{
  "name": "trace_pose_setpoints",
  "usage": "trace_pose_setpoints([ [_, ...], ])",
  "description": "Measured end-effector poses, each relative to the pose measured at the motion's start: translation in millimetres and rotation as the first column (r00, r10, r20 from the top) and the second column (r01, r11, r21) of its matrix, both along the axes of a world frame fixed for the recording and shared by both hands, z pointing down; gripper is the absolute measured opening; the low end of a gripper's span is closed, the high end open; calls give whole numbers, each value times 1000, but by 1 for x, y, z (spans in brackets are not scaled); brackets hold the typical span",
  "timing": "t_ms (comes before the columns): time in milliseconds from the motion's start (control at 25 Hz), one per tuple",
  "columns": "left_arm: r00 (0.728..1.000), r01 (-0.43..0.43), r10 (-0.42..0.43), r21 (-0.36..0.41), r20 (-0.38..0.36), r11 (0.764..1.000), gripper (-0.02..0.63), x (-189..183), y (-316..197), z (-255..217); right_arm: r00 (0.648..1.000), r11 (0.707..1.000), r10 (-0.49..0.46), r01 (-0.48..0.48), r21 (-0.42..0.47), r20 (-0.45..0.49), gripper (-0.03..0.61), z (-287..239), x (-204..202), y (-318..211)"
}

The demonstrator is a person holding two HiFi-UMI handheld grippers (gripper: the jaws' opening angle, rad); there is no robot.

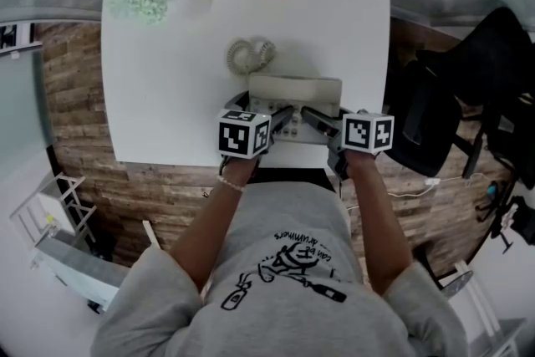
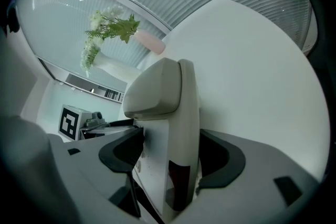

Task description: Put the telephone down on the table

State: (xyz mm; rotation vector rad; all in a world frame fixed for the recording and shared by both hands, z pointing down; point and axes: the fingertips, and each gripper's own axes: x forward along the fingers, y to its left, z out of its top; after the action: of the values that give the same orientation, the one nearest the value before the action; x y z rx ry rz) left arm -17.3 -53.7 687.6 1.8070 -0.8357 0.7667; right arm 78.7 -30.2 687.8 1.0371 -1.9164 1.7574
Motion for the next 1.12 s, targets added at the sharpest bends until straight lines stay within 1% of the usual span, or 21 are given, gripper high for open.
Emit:
trace_pose_setpoints([
  [120, 999, -12, 11, 20, 35, 1000, 465, 0, -1, 0, 999, 1000, -15, 15, 2, -33, 318, 2, 0, 0],
  [440, 1000, -7, 7, 10, 24, 1000, 465, -2, 0, 0, 999, 1000, -4, 4, 3, -39, 318, 3, 1, 1],
  [560, 1000, -11, 11, 13, 18, 1000, 465, -3, 1, -2, 998, 1000, -8, 9, 15, -68, 318, 2, 5, 2],
  [640, 1000, -16, 16, 17, -1, 1000, 464, -4, 2, -6, 994, 999, -17, 20, 33, -104, 317, -1, 11, 3],
  [760, 999, -40, 41, 35, -25, 999, 465, -5, 3, -10, 985, 996, -28, 43, 84, -169, 316, -8, 24, 0],
  [880, 998, -55, 56, 64, -15, 996, 465, -13, 3, -17, 971, 984, -48, 86, 155, -232, 316, -20, 35, -3],
  [1000, 998, -52, 55, 84, -26, 995, 463, -18, 6, -29, 963, 967, -40, 104, 232, -266, 311, -39, 41, -7],
  [1120, 995, -64, 73, 122, -69, 990, 462, -16, 5, -46, 940, 939, -42, 153, 308, -339, 280, -59, 46, -13],
])
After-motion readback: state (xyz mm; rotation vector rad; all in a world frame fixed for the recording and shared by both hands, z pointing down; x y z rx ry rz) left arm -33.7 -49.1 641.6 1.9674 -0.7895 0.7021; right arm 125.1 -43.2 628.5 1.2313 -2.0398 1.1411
